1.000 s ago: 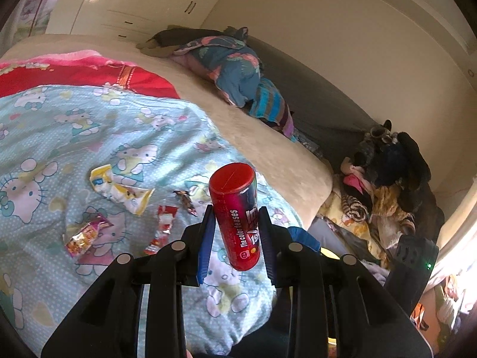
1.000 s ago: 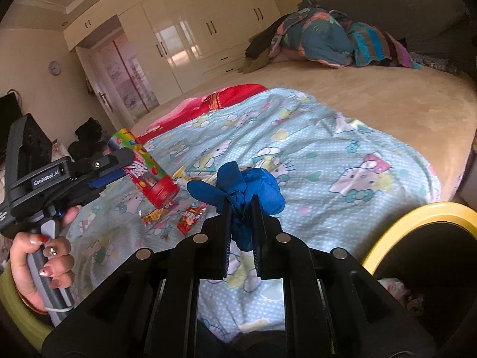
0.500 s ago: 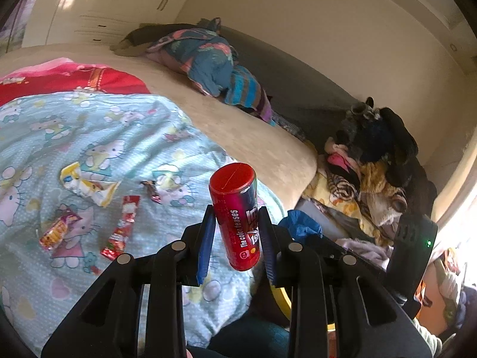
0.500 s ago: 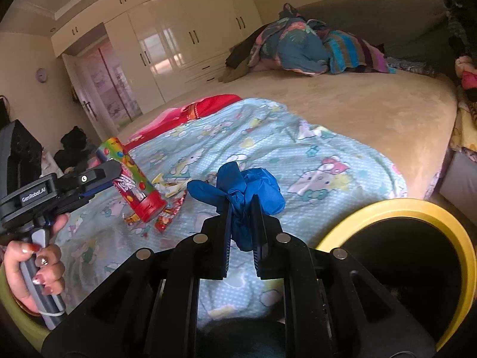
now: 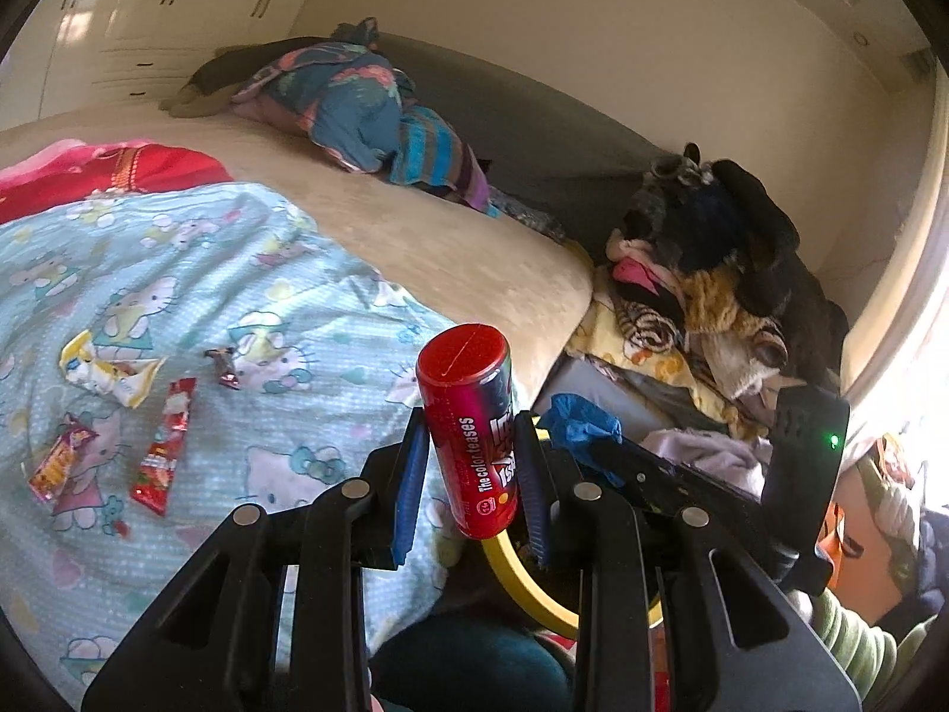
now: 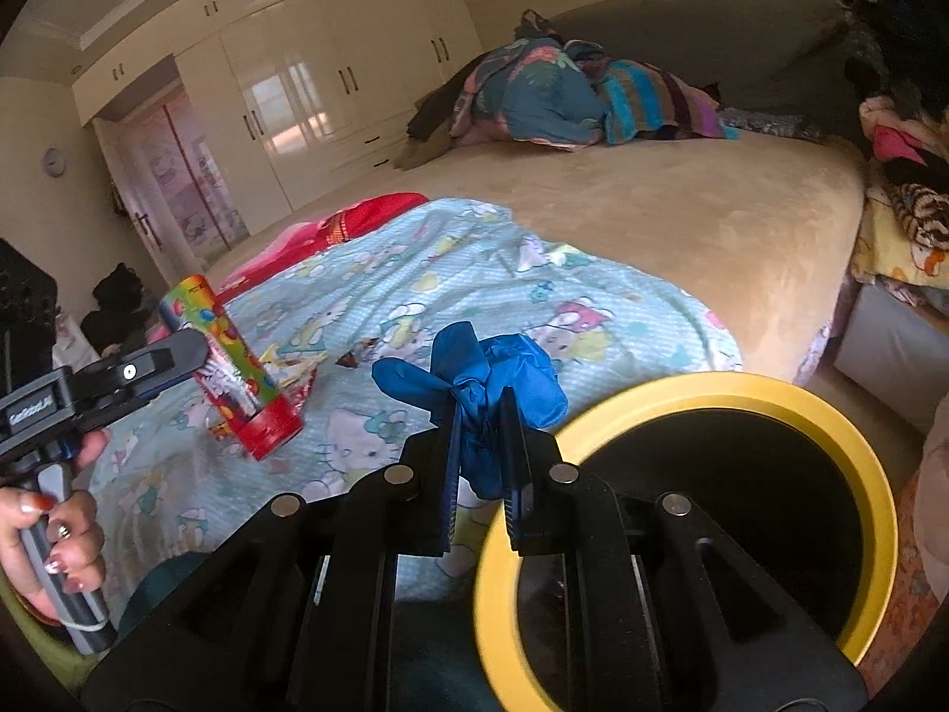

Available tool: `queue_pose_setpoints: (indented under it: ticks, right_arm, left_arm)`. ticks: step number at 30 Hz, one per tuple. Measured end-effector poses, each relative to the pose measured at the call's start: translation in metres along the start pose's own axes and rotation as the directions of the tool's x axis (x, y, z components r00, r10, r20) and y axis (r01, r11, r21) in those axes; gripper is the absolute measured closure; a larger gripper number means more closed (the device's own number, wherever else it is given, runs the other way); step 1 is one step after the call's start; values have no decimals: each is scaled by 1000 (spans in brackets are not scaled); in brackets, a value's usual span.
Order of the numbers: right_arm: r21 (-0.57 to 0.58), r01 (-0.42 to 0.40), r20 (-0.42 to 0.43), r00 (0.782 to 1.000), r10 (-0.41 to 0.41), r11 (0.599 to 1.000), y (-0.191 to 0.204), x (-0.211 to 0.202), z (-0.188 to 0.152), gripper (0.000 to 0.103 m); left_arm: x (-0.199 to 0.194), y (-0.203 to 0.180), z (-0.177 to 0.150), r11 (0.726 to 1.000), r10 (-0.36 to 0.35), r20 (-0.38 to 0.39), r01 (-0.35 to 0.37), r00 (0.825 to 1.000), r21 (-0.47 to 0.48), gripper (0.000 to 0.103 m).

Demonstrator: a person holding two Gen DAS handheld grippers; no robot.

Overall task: Collect trash
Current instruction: 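Carry the red tube and blue balloon over the yellow bin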

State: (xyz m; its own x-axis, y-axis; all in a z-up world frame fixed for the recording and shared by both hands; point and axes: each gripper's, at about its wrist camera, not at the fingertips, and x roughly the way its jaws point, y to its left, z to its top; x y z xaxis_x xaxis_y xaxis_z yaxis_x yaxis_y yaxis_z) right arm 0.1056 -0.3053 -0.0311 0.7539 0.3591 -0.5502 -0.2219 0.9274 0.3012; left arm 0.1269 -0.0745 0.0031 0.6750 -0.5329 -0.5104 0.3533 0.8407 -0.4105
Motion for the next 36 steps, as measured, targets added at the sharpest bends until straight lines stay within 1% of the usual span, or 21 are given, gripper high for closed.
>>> queue_pose_setpoints:
  ticks: [10,18,26,36]
  right_arm:
    - [-14,63,-4,998,-63,998,-27,-22,-5,95]
    - [0,106,-8,994,-106,994,-48,-34,-11,95]
    - [21,124,-10,992,-124,992,-62,-37,-14,95]
    - [65,158,-24,987,-157,985,-85,-35,-23,95]
  left_arm:
    - [13,-28,-9,998,-34,-35,36,999,61,75]
    - [27,-48,-17,992,-56,-67,63,996,105,75]
    - [40,-70,-30,983,-74,-106,90,992,157,75]
    - [63,-93,-52,971,-91,-166,125,982,204,75]
